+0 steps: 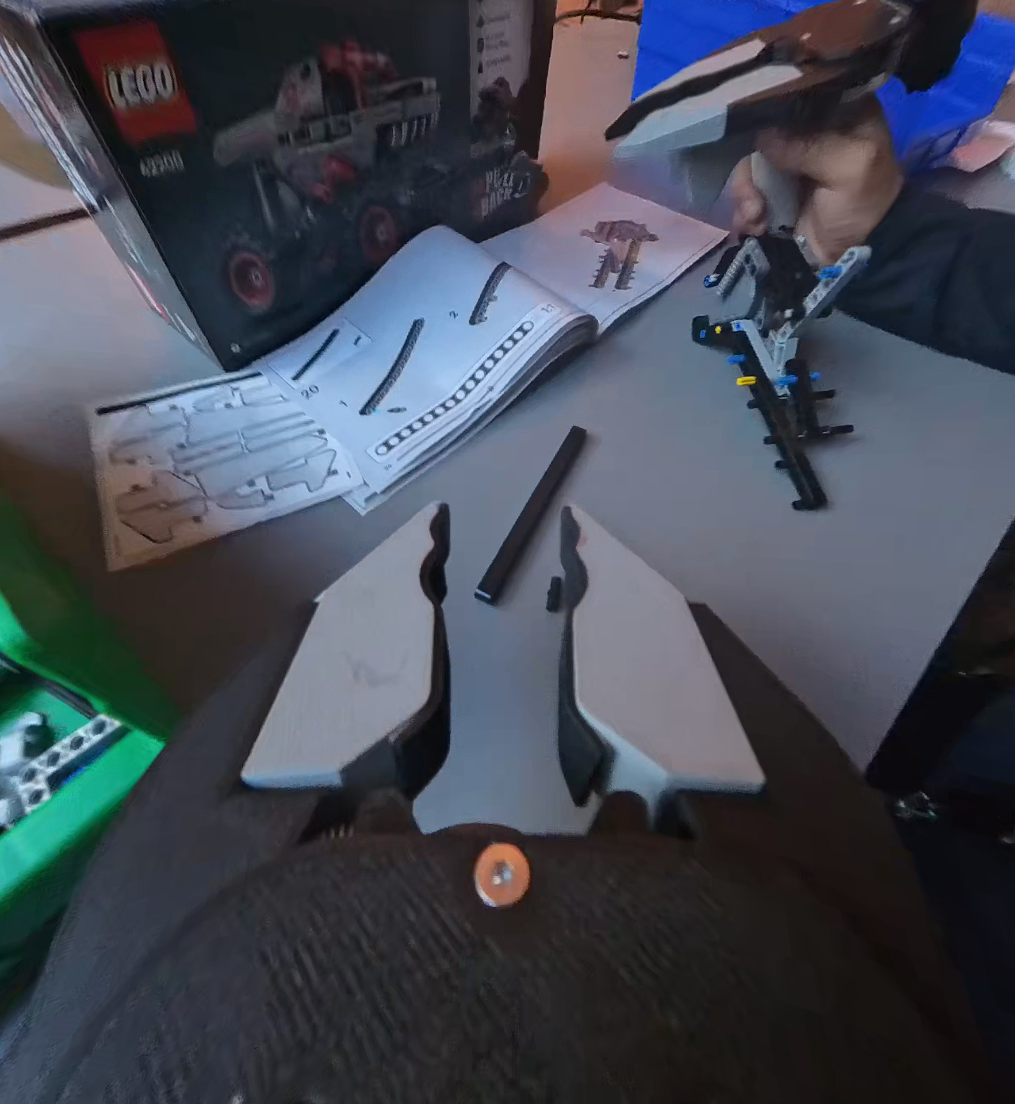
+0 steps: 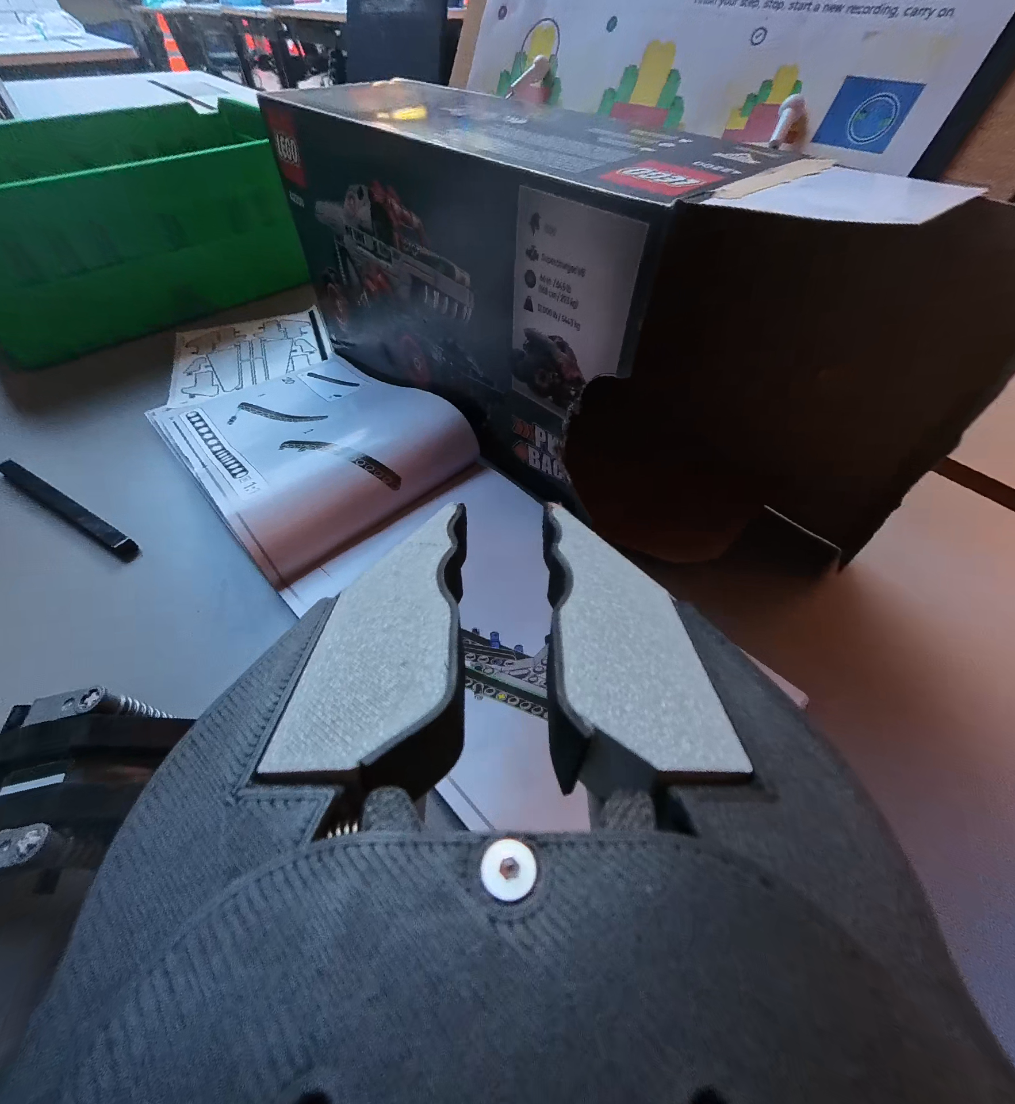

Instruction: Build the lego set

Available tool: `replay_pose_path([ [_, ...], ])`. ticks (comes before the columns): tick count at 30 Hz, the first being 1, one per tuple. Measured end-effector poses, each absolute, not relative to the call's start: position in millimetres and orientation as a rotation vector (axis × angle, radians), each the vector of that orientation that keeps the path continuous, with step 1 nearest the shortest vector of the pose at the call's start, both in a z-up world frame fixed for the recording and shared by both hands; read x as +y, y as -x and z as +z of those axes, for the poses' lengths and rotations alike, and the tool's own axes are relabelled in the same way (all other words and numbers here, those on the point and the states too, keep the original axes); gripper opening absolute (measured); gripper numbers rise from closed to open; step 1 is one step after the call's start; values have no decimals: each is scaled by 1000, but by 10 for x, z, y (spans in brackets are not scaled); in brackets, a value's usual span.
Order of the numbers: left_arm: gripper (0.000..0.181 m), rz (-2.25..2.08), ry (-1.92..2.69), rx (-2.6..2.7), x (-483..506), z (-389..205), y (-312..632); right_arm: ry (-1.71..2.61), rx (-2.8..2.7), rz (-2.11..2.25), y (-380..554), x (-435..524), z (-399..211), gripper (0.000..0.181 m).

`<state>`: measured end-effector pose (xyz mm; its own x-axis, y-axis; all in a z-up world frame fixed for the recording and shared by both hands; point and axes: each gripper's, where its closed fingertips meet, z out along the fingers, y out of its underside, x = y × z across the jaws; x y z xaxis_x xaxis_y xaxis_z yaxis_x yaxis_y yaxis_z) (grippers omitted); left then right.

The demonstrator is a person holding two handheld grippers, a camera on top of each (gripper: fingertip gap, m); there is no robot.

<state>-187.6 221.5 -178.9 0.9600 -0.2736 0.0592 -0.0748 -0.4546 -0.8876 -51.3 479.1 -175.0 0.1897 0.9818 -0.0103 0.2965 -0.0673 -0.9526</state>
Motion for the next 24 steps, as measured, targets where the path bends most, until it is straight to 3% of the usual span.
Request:
replay_pose_path([
  [1, 36, -259, 2041, 248, 2201, -1822, 1866, 1546, -1259, 948, 512, 4798, -1748, 23],
  [9, 36, -250, 1996, 363, 2491, -1784, 1775, 1564, -1279, 966, 546, 4803, -1810, 25],
  [16, 52, -174, 1844, 459, 2854, -1590, 1669, 1560, -1307, 931, 558, 4808, -1848, 26],
  [24, 48, -99, 1821, 399, 2769, -1597, 1803, 1549, -1344, 895, 620, 4816, -1885, 26],
])
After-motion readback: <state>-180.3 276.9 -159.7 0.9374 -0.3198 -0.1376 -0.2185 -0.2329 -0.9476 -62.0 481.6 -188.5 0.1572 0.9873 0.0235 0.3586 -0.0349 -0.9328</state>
